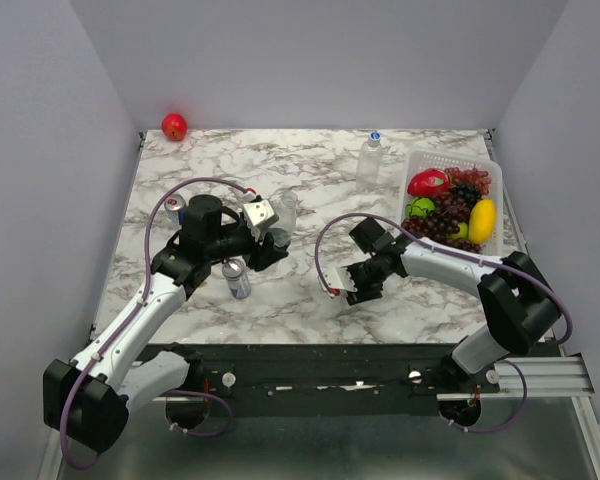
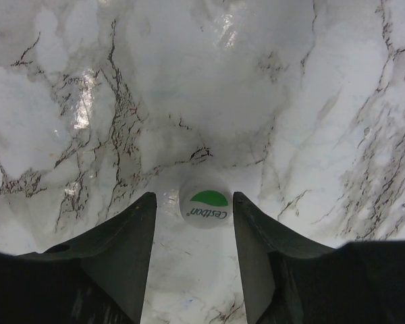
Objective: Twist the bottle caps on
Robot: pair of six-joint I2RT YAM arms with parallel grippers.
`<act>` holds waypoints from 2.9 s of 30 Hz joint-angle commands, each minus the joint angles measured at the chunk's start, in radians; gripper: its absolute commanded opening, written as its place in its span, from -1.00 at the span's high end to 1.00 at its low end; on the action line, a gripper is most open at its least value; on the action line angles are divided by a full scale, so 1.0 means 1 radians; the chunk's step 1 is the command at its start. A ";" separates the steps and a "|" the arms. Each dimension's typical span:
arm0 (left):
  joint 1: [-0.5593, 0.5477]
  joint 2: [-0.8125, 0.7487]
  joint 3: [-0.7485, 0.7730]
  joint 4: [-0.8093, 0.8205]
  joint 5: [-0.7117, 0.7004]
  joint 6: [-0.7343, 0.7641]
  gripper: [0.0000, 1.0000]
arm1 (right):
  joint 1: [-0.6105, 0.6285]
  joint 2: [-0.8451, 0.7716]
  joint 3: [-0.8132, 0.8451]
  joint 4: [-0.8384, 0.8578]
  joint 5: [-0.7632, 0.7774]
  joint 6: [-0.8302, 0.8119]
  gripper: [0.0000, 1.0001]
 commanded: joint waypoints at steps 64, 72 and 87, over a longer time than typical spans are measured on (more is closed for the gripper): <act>-0.245 0.224 -0.009 0.043 0.069 0.399 1.00 | 0.016 -0.241 0.754 -0.553 -0.145 0.352 0.42; -0.260 0.224 -0.021 0.077 0.066 0.388 1.00 | 0.093 -0.203 0.791 -0.562 -0.127 0.271 0.40; -0.262 0.204 -0.016 0.096 0.054 0.364 1.00 | 0.169 -0.199 0.738 -0.516 -0.064 0.246 0.39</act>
